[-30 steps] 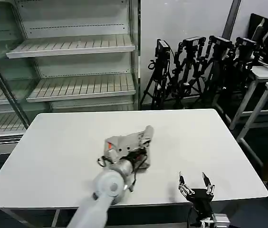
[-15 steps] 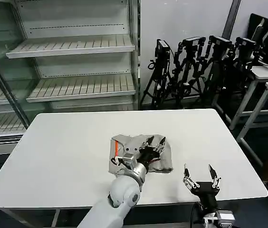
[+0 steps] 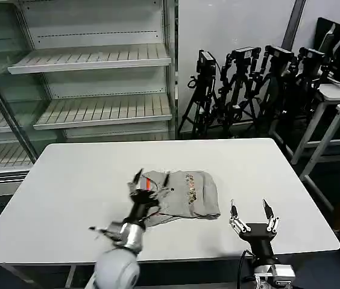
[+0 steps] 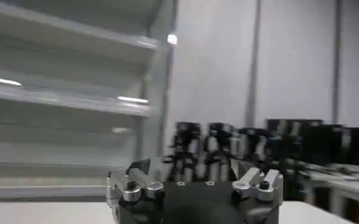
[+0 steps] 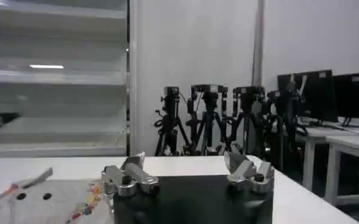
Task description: Fold and organize the clothes.
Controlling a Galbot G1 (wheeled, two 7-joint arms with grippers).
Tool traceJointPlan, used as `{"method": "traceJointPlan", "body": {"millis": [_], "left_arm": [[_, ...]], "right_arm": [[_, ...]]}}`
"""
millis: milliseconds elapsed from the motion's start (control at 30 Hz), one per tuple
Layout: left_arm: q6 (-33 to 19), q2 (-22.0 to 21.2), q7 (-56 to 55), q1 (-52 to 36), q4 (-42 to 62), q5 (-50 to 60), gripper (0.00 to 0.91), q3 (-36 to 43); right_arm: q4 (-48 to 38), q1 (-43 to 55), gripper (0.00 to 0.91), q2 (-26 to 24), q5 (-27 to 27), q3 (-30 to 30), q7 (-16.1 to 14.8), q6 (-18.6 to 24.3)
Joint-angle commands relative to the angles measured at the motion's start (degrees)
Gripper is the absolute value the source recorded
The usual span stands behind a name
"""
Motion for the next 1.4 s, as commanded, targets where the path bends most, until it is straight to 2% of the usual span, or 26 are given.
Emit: {"method": "traceJointPlan", "body": {"millis": [33, 600, 767, 1233, 1400], "left_arm": [[-5.2, 2.2, 0.5, 21.8, -10.9, 6.5, 0.907, -16.6], [-3.9, 1.5, 1.6, 24.4, -14.7, 8.2, 0.907, -15.8], [-3.8, 1.2, 1.5, 24.8, -15.2, 8.3, 0.907, -15.9], [-3.2, 0.8, 1.8, 25.4, -15.7, 8.6, 0.907, -15.3], [-3.2, 0.8, 2.0, 25.2, -15.8, 7.6, 0.907, -15.3]], "right_arm": [[0.0, 0.6, 0.907, 0.5, -1.8, -1.1, 0.4, -0.1], [1.5, -0.4, 0.907, 1.7, -4.0, -1.4, 0.0, 0.4], [2.3, -0.7, 0.907, 1.6, -5.0, -1.4, 0.7, -0.3], [2.8, 0.1, 0.907, 0.3, -3.9, -1.2, 1.6, -0.4], [2.5, 1.0, 0.907, 0.6, -0.7, -1.2, 0.2, -0.3]]}}
